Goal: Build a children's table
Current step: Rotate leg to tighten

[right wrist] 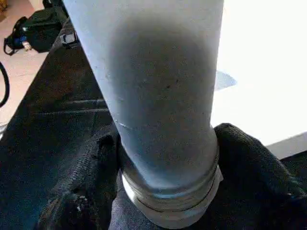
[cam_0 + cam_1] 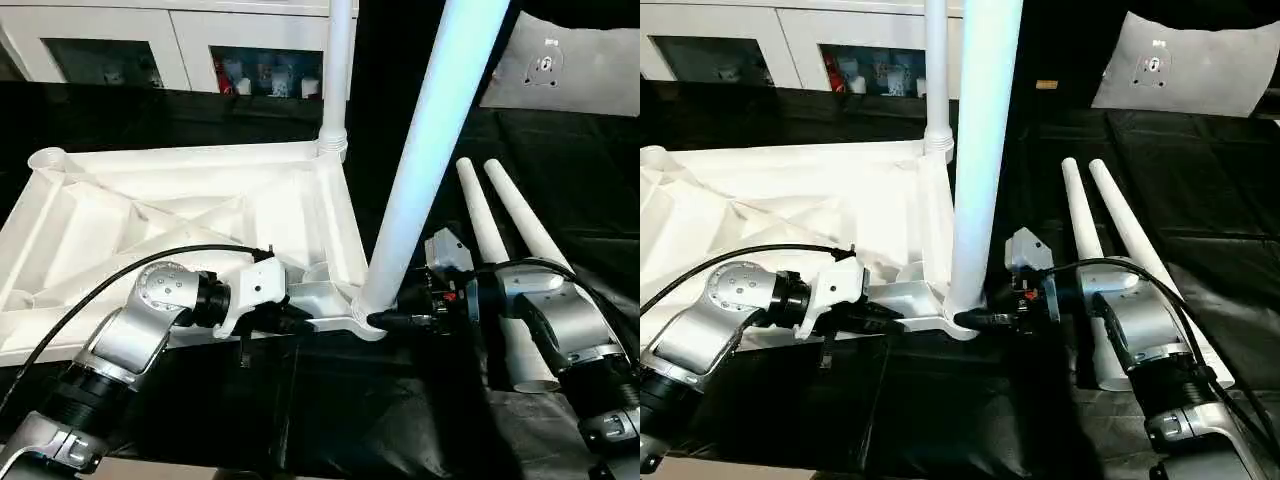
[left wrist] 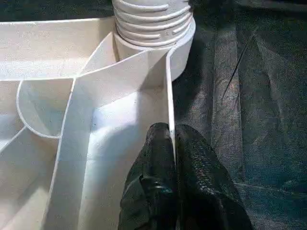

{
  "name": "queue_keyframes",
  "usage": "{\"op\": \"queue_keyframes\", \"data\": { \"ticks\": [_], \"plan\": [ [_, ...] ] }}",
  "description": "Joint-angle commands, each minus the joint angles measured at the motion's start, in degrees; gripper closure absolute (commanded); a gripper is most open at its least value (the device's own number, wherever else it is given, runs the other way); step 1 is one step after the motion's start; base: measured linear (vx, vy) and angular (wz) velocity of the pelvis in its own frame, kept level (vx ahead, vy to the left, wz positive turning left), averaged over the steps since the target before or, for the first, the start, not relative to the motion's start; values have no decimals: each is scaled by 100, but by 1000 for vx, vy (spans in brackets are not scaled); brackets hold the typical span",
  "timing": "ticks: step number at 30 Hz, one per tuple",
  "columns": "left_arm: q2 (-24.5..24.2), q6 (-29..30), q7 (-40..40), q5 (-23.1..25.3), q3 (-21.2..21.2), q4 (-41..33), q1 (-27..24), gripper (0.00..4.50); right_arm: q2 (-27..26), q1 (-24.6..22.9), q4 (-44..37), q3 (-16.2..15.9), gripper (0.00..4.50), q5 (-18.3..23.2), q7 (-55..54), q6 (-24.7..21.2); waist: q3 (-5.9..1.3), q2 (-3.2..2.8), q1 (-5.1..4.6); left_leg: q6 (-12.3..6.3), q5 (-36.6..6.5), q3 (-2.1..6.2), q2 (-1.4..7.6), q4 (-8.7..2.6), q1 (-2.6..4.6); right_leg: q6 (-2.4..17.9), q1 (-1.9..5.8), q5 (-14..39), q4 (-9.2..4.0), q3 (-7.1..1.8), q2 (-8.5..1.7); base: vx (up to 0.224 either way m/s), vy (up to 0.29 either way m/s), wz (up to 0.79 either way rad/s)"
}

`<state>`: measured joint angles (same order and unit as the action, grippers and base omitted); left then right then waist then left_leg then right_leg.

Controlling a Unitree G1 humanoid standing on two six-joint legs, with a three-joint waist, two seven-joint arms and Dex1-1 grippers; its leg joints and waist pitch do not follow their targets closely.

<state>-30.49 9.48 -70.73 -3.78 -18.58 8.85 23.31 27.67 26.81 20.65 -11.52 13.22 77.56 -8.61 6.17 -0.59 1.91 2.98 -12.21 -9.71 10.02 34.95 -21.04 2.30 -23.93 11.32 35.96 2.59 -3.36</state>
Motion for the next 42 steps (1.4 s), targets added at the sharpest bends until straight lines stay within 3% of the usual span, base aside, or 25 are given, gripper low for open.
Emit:
{"op": "queue_keyframes", "data": {
  "ticks": [1, 6, 9, 12, 14, 15, 20, 22, 25, 26, 27, 29, 31, 35, 36, 37, 40, 42],
  "plan": [
    [5, -188, -187, -102, -94, -86, 100, 450, 14, -20, -72, -43, 174, 35, 91, -21, -484, 11, -26, -845, 14, 43, 287, -333, 23, 1672, 410, -28, -340, -275, -411, 0, 0, 0],
    [102, -98, 26, -113, -22, -141, 25, 450, -50, -207, -272, -92, 176, 89, 30, -131, -482, 3, -20, -838, -17, 42, 292, -334, 26, 1667, 407, 12, -349, -274, -411, 0, 0, 0],
    [429, 263, 812, 77, 105, -167, 28, 450, -340, -486, -544, -155, 176, -13, -629, -516, -471, 7, -15, -769, -118, 45, 294, -350, 35, 1640, 404, 174, -376, -277, -409, 0, 0, 0],
    [781, 785, 1457, 149, 232, -253, 72, 450, -775, -607, -626, -126, 176, -141, -1444, -798, -386, -12, -53, -444, -647, 47, 294, -411, 63, 1464, 378, 1177, -485, -275, -420, 0, 0, 0],
    [1116, 1227, 1967, 188, 327, -330, 126, 450, -1232, -618, -551, -58, 176, -251, -2198, -996, -333, 29, -113, -152, -1130, 81, 248, -447, 78, 1089, 378, 2306, -597, -266, -432, 0, 0, 0],
    [1143, 1253, 2004, 194, 333, -333, 131, 450, -1271, -616, -541, -51, 177, -257, -2257, -1007, -330, 14, -154, -83, -1257, 102, 249, -462, 98, 953, 351, 2614, -630, -263, -430, 0, 0, 0],
    [1935, 1838, 3287, 525, 521, -194, 411, 450, -2452, -472, -181, 193, 177, -456, -3998, -1132, -378, -2, -317, -80, -1117, 119, 234, -467, 66, 920, 356, 2304, -640, -258, -427, 0, 0, 0],
    [2121, 1818, 3528, 605, 501, -138, 509, 450, -2729, -402, -47, 312, 177, -493, -4483, -1203, -380, -15, -332, -155, -1092, 106, 238, -474, 67, 970, 337, 2054, -636, -265, -401, 0, 0, 0],
    [2350, 1833, 3634, 653, 423, -124, 598, 450, -2895, -381, 42, 414, 177, -424, -4605, -955, -404, -21, -315, -240, -1052, 83, 236, -455, 69, 1085, 342, 1696, -629, -285, -411, 0, 0, 0],
    [2350, 1819, 3627, 658, 412, -118, 601, 450, -2886, -384, 38, 416, 177, -430, -4604, -934, -407, -31, -302, -287, -996, 79, 234, -453, 62, 1106, 350, 1578, -625, -284, -413, 0, 0, 0],
    [2357, 1833, 3634, 682, 395, -126, 606, 450, -2880, -393, 12, 421, 143, -476, -4651, -915, -415, -27, -299, -311, -941, 77, 232, -448, 57, 1119, 355, 1494, -615, -286, -412, 0, 0, 0],
    [2233, 1676, 3458, 726, 307, -103, 578, 450, -2722, -465, -57, 510, 143, -506, -4576, -866, -435, -52, -281, -399, -717, 71, 230, -438, 39, 1209, 377, 1135, -580, -284, -410, 0, 0, 0],
    [2098, 1521, 3274, 750, 236, -74, 543, 450, -2588, -517, -79, 601, 102, -511, -4497, -795, -447, -43, -275, -462, -621, 68, 234, -432, 27, 1229, 390, 1011, -570, -279, -413, 0, 0, 0],
    [1784, 1293, 2962, 782, 198, 73, 475, 450, -2164, -638, -221, 787, 70, -422, -4109, -538, -457, -47, -253, -568, -545, 64, 236, -425, 11, 1298, 420, 807, -550, -272, -415, 0, 0, 0],
    [1757, 1262, 2930, 784, 199, 91, 475, 450, -2116, -644, -237, 799, 59, -420, -4072, -520, -455, -47, -251, -582, -522, 63, 232, -424, 8, 1306, 418, 788, -550, -270, -412, 0, 0, 0],
    [1683, 1194, 2827, 771, 204, 129, 471, 450, -1969, -640, -227, 804, 53, -469, -3971, -393, -450, -89, -246, -580, -536, 65, 239, -427, 12, 1328, 414, 833, -548, -264, -418, 0, 0, 0],
    [1386, 809, 2391, 711, 175, 273, 450, 450, -1482, -612, -187, 831, 41, -507, -3469, 16, -444, -75, -238, -525, -699, 67, 230, -424, 15, 1249, 418, 1165, -593, -253, -419, 0, 0, 0],
    [1177, 513, 1992, 586, 145, 327, 422, 450, -1206, -599, -292, 893, 8, -285, -2888, 53, -455, -71, -250, -577, -681, 72, 225, -420, 2, 1243, 432, 1095, -584, -252, -408, 0, 0, 0]
  ]
}}
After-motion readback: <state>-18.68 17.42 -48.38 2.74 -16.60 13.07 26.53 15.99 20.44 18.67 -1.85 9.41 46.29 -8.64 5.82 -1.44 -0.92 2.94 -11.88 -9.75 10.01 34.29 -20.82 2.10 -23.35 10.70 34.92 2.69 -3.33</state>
